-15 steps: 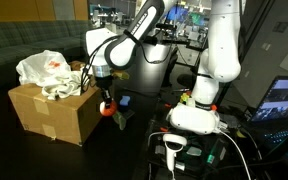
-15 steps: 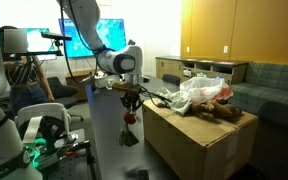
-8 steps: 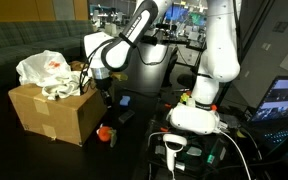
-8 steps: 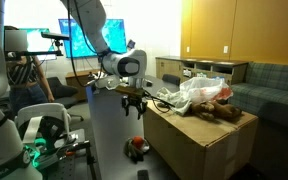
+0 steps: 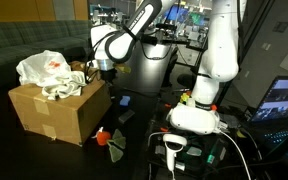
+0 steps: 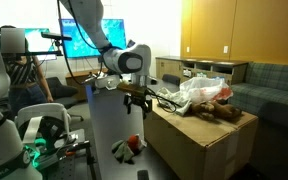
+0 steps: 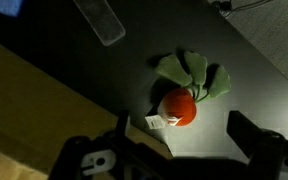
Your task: Put the objects on the box onto the table and the objects on the table on to the box
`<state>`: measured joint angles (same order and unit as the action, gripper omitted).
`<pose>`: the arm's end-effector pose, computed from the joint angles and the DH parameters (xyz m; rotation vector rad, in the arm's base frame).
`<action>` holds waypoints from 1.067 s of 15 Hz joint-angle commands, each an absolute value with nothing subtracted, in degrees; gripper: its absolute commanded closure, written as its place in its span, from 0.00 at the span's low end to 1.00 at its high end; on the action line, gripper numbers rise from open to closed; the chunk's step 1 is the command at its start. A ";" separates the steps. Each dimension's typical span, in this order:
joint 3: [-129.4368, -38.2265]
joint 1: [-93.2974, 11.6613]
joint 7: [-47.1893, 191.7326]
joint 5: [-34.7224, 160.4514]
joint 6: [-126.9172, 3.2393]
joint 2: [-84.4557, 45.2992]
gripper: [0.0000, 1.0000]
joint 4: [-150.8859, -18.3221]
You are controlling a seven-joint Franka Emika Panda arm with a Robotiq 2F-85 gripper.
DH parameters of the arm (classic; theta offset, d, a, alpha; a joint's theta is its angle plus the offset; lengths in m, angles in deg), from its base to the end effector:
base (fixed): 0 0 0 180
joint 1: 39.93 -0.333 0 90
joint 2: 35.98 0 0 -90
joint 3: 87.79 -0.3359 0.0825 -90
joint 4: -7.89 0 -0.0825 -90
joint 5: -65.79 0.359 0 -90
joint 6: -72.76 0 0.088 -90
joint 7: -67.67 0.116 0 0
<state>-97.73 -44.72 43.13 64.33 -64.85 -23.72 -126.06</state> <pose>0.4739 0.1249 0.2650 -2.9097 -1.0692 0.2239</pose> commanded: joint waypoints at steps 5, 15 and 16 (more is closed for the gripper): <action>-92.36 -42.75 47.86 60.24 -50.95 -48.42 0.00 -139.72; -88.91 -42.62 52.30 57.50 -47.59 -75.52 0.00 -154.25; -89.02 -42.24 53.29 57.01 -46.45 -73.49 0.00 -150.05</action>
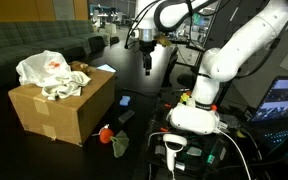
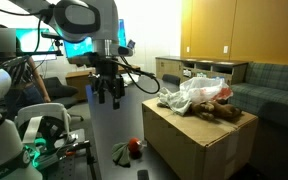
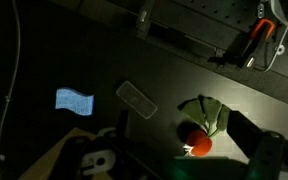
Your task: Put the objects on the box onto the table and the objects on the table on to the box
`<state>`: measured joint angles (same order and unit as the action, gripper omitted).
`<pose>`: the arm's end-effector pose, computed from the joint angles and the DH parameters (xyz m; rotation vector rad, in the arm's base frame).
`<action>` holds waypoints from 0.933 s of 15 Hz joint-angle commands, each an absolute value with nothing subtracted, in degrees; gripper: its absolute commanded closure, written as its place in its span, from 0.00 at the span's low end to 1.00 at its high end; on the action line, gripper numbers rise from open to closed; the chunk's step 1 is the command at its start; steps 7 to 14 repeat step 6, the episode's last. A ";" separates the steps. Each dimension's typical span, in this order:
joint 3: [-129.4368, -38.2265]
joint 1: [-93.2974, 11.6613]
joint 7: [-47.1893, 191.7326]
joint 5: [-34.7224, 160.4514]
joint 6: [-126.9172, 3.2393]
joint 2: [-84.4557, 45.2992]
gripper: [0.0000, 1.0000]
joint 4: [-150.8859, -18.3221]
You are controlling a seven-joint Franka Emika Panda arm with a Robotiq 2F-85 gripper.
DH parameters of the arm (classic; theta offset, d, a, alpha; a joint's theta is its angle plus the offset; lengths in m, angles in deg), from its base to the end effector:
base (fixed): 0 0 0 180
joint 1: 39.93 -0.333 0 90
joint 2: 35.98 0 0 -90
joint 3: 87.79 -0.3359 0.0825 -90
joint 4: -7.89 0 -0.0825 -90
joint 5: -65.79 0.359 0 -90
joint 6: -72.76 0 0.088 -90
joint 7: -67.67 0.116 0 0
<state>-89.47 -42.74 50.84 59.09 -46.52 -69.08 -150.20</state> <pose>0.3030 0.0166 0.3974 2.9640 0.6456 -0.1706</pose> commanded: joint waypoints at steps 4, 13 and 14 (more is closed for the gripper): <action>-88.31 -43.03 54.02 56.51 -46.69 -74.20 0.00 -150.20; -88.24 -42.74 54.25 56.40 -46.71 -75.07 0.00 -150.18; -88.24 -42.74 54.25 56.40 -46.71 -75.07 0.00 -150.18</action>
